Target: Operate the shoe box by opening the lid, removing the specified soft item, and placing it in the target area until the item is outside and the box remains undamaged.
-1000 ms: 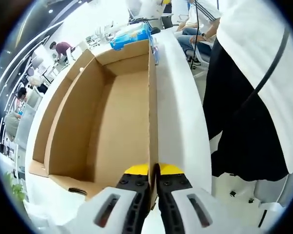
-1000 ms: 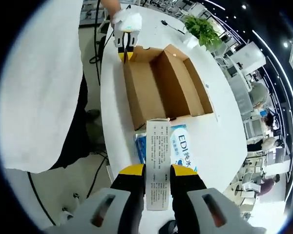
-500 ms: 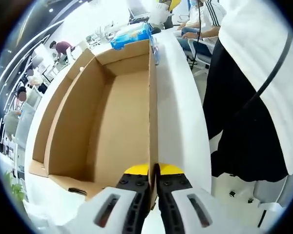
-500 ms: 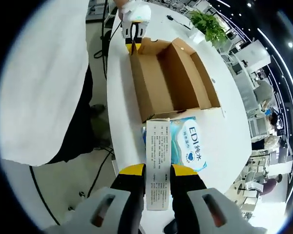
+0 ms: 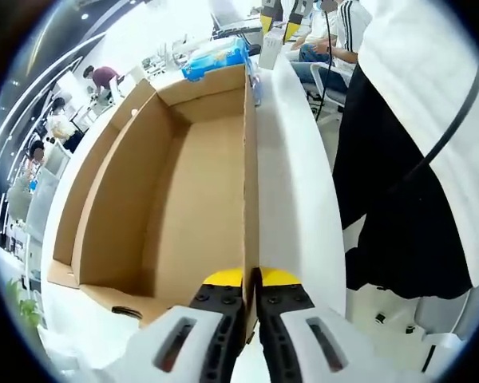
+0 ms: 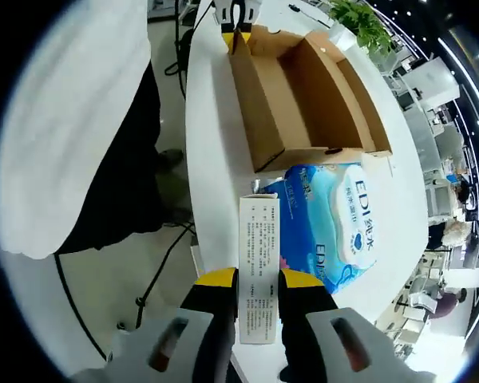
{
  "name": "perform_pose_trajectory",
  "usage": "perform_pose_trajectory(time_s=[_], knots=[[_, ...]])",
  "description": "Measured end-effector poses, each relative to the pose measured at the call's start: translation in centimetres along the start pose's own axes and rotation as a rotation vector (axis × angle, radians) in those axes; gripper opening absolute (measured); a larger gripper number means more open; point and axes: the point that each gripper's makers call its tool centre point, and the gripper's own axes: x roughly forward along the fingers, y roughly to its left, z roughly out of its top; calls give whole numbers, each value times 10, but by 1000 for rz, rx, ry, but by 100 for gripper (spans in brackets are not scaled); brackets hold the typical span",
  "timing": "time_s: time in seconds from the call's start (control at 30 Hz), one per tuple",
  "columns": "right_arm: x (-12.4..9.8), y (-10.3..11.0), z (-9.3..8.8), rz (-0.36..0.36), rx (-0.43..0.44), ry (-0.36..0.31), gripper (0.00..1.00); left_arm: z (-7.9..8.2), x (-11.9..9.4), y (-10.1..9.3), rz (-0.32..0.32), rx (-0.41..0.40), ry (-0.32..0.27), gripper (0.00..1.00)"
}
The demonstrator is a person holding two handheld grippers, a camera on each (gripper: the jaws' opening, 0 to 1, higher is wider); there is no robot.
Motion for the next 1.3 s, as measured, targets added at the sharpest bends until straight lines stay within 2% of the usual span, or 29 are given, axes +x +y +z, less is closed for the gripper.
perform_pose_trajectory(time_s=[0.23,0.5,1.0,1.3], knots=[[1,5,8,12,18,-45,18,1,-1,0,3,-2,1,3],[8,6,13,9,-19,-65,18,0,0,0,5,0,0,3],[19,7,17,36,-37,-88,18,1,-1,0,12,2,-2,4],[32,11,15,60,-73,-72,18,0,0,0,9,2,-3,4]])
